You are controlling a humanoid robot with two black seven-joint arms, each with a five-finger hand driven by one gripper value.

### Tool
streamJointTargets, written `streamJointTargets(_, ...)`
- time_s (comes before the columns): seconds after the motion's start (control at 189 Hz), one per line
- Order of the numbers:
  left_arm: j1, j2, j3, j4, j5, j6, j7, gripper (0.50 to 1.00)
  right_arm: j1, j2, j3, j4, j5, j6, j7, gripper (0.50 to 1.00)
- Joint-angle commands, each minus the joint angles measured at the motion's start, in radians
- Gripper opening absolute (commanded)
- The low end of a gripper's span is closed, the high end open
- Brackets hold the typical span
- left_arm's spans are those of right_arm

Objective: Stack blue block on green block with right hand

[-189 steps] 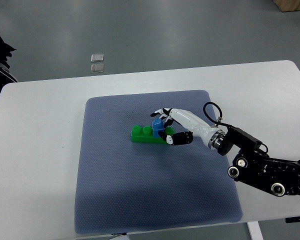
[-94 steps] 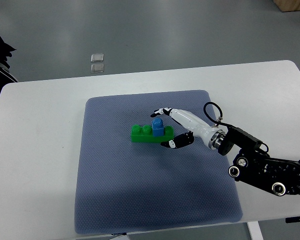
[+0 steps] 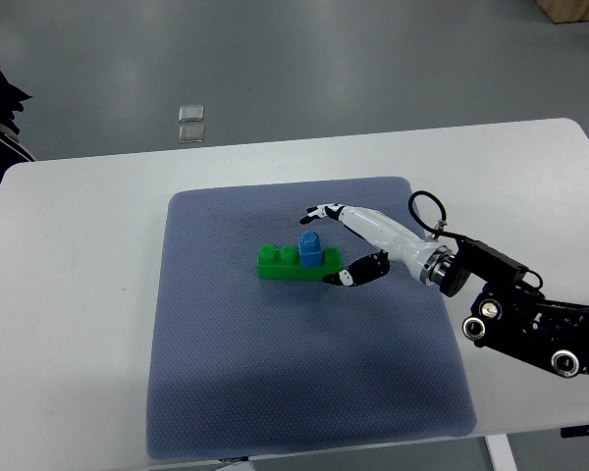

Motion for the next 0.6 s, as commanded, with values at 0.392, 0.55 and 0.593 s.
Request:
streamJointTargets(0.392, 0.0, 0.0, 0.0, 0.0, 0.0, 0.0, 0.0, 1.0, 0.028, -0.108, -0.045, 0.027, -0.02, 0.017, 0.199, 0.901)
streamJointTargets(0.55, 0.0, 0.0, 0.0, 0.0, 0.0, 0.0, 0.0, 1.0, 0.043, -0.14, -0.041, 0.027, -0.014, 0.011, 0.234, 0.905)
streamJointTargets(0.593, 0.0, 0.0, 0.0, 0.0, 0.0, 0.0, 0.0, 1.0, 0.051, -0.149, -0.038, 0.025, -0.006, 0.009, 0.239, 0.907)
